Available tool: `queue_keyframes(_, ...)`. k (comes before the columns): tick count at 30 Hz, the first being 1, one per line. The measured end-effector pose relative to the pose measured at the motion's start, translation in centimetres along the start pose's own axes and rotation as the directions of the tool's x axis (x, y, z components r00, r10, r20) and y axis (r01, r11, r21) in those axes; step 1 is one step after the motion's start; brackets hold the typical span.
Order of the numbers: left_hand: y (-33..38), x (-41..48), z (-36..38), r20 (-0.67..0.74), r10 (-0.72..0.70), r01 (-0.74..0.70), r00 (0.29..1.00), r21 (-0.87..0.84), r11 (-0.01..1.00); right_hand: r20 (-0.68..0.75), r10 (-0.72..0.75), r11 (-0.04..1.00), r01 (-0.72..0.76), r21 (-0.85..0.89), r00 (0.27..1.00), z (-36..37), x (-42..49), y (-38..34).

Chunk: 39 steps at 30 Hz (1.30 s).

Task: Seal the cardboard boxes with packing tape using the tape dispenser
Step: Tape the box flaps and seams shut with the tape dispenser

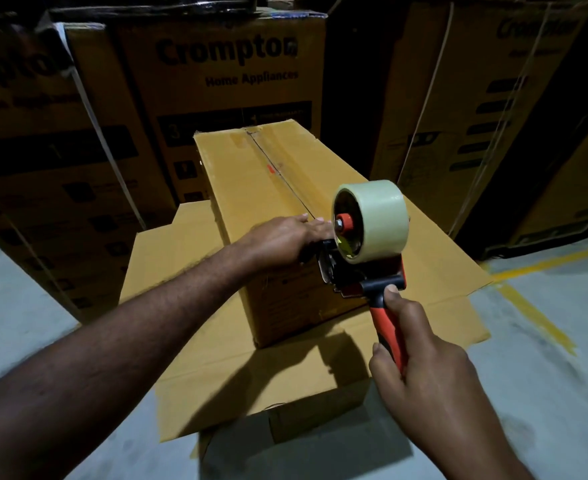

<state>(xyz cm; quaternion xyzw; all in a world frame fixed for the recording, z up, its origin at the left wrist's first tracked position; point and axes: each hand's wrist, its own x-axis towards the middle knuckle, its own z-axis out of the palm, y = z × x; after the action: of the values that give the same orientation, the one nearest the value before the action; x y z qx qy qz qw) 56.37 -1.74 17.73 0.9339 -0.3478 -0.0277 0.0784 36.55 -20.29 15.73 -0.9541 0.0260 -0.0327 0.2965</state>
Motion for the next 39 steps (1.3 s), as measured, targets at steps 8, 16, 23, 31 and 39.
queue_keyframes(8, -0.3, 0.2, 0.5, -0.034, 0.007, -0.007, 0.999, 0.013, 1.000, -0.035, 0.044, 0.998, -0.042, 0.042, 0.998, 1.0, 0.0, 1.0)
queue_keyframes(16, -0.5, 0.9, -2.0, 0.142, -0.087, 0.091, 0.986, -0.024, 0.996, -0.053, 0.043, 0.997, -0.040, 0.059, 0.998, 2.5, 1.8, 3.2)
queue_keyframes(23, -1.3, 1.1, -1.2, 0.164, -0.104, 0.158, 0.981, -0.365, 0.918, -0.071, 0.031, 0.993, -0.023, 0.112, 0.997, 4.0, 1.8, 4.5)
queue_keyframes(31, -2.4, 1.6, 1.1, 0.055, -0.081, 0.096, 0.995, -0.399, 0.912, -0.155, -0.046, 0.991, 0.064, 0.117, 0.987, 5.0, 2.0, 5.4)
queue_keyframes(39, -1.9, 1.7, 1.1, 0.089, -0.093, 0.115, 0.992, -0.285, 0.952, -0.261, -0.108, 0.988, 0.131, 0.075, 0.959, 6.5, 1.0, 5.7)
